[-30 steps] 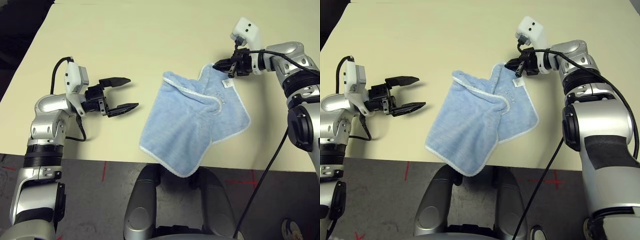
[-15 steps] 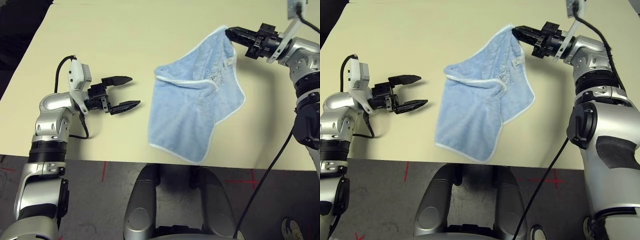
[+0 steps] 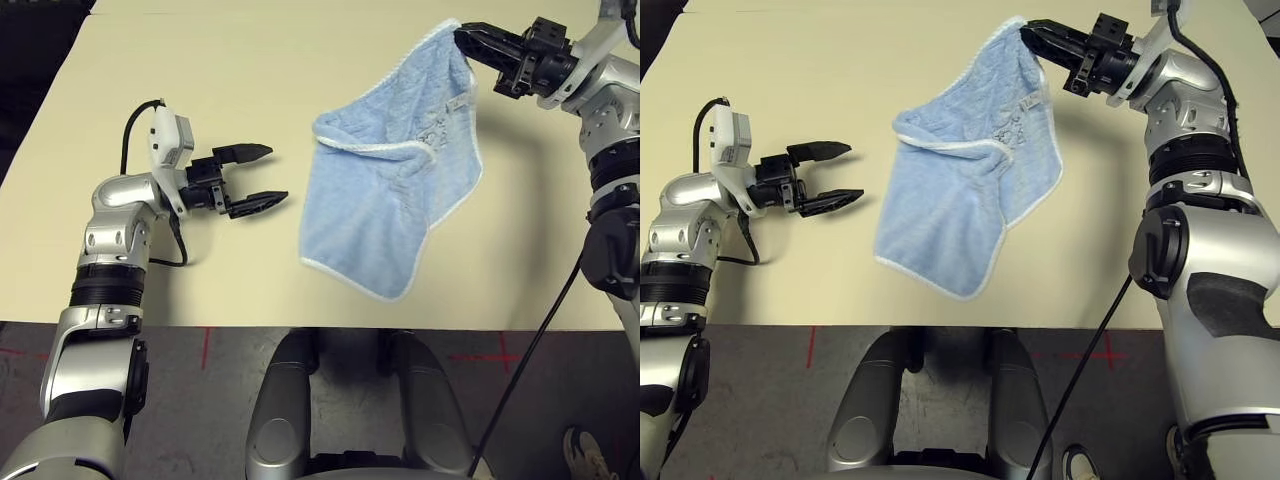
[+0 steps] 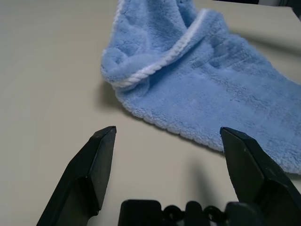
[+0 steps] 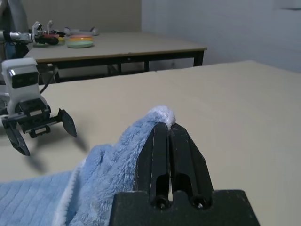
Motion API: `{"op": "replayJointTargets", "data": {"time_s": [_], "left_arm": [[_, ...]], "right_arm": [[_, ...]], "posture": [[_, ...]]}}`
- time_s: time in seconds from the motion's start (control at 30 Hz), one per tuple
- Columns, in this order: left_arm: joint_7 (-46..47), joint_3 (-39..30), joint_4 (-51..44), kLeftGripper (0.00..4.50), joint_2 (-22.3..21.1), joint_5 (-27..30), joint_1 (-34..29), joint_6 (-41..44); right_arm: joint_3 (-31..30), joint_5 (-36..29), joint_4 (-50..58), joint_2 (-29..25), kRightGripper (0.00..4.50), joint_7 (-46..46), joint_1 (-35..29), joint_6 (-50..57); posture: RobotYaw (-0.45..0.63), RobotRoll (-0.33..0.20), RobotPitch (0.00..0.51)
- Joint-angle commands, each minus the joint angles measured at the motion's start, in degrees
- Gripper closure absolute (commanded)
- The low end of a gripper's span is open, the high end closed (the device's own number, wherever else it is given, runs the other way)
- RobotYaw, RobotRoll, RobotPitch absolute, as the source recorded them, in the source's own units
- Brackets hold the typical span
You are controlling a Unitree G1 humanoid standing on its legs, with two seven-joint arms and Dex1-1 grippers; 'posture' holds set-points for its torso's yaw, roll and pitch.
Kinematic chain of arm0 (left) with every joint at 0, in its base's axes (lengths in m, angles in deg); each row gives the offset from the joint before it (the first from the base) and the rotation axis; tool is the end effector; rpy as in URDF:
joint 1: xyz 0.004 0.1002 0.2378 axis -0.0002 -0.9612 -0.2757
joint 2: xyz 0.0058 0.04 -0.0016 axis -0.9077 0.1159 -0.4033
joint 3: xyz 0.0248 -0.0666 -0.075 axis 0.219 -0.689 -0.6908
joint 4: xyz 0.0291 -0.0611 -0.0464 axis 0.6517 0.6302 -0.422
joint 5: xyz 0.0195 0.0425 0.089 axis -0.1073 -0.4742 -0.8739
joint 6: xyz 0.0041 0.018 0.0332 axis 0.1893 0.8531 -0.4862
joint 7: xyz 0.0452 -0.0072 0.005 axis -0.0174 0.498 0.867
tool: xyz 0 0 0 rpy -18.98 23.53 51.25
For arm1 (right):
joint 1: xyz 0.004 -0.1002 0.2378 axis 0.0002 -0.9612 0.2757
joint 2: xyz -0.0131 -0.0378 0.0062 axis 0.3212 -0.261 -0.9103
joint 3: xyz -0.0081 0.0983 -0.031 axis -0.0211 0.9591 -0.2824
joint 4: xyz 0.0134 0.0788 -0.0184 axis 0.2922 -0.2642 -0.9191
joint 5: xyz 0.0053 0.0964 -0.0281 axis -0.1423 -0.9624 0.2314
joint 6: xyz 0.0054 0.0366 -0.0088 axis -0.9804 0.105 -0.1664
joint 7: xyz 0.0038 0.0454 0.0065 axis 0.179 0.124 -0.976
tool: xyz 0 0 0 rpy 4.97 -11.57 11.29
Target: Fold the towel and set it aside.
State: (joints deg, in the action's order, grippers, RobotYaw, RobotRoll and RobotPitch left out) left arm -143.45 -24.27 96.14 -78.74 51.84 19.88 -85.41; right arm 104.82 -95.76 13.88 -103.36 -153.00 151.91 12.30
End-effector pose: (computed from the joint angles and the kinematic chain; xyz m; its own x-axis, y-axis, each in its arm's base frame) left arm 0.3171 0.2711 0.2071 0.3856 -0.9224 -0.0238 0.8558 0.3478 0.3829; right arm 0.3592 -0.2478 0.3060 0.3348 0.8933 0.2999 -0.7899 0.4396 -0.4275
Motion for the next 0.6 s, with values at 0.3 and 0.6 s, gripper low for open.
{"op": "replayJointTargets", "data": {"time_s": [0.3, 0.6], "left_arm": [[-2.0, 0.7, 5.7, 0.0, 1.1, -2.1, 3.2, -3.2], [4.1, -2.8, 9.0, 0.0, 4.8, -0.2, 8.3, -0.3]], "right_arm": [[4.9, -7.1, 1.4, -0.6, 4.47, 5.5, 14.9, -0.6], [3.1, -8.9, 5.4, 4.2, 4.47, 4.2, 17.1, 2.5]], "posture": [[0.06, 0.0, 0.294], [0.06, 0.0, 0.288]]}}
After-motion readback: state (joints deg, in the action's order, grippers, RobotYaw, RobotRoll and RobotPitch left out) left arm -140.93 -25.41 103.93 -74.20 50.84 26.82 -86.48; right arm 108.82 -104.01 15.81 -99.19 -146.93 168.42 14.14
